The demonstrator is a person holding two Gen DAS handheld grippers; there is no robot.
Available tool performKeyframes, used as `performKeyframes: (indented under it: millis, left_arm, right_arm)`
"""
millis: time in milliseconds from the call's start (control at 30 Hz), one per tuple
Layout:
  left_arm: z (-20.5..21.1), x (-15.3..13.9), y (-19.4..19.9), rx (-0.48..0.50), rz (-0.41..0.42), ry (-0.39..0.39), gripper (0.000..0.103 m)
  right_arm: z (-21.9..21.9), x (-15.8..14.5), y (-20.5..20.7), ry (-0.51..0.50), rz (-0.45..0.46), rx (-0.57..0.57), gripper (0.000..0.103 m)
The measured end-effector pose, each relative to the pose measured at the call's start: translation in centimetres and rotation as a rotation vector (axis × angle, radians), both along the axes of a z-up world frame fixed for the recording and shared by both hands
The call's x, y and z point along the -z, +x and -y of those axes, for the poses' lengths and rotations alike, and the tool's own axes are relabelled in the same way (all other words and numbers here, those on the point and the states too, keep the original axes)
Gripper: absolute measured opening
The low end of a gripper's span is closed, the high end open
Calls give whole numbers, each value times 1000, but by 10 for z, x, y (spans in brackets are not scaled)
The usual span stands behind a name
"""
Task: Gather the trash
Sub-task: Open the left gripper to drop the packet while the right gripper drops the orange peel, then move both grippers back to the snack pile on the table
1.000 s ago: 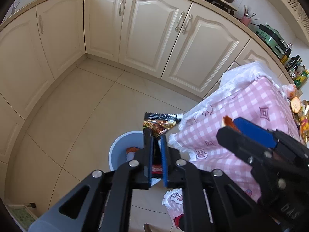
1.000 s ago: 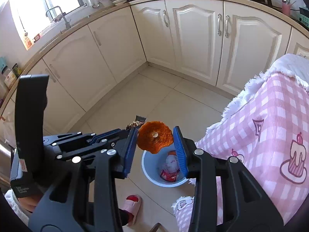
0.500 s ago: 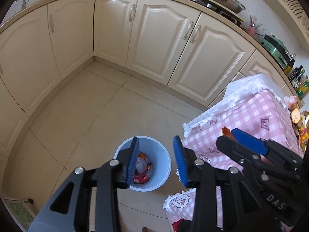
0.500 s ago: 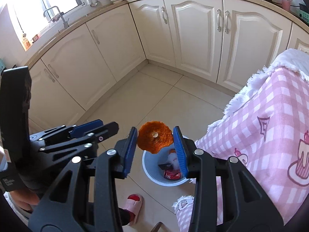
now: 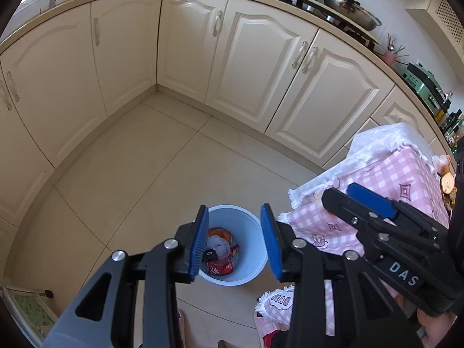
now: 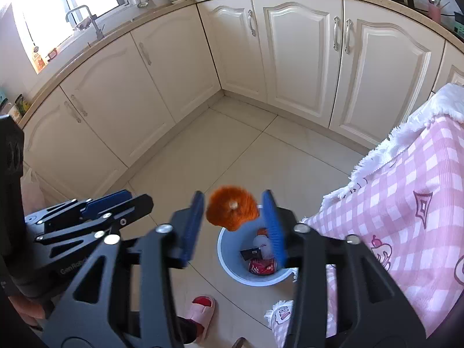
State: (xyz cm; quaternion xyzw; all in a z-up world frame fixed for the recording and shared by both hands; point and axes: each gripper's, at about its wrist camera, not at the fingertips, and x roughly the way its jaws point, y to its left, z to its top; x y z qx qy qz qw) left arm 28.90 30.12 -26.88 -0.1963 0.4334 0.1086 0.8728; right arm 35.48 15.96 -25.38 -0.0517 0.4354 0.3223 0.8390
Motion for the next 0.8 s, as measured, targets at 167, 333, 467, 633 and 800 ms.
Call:
performKeyframes:
  millis: [167,333,467,633,800]
  left_arm:
    - [1,-10,-7,2,26,-7,36]
    - [7,-29,-14,11,61,-1,36]
    - [17,-50,-22,22,95,7,37]
    - [44,-83,-32,57,163,28,43]
    - [99,-117,-29,155,226,39,48]
  right_arm:
    - [4,-9,-3,7,25,9,57]
    - [16,-28,-12,33,49,24,57]
    - [33,-52,-24,66,86,37,57]
    - [72,-88,-41,120,149,72,58]
    - [132,-123,-56,138,236,151,60]
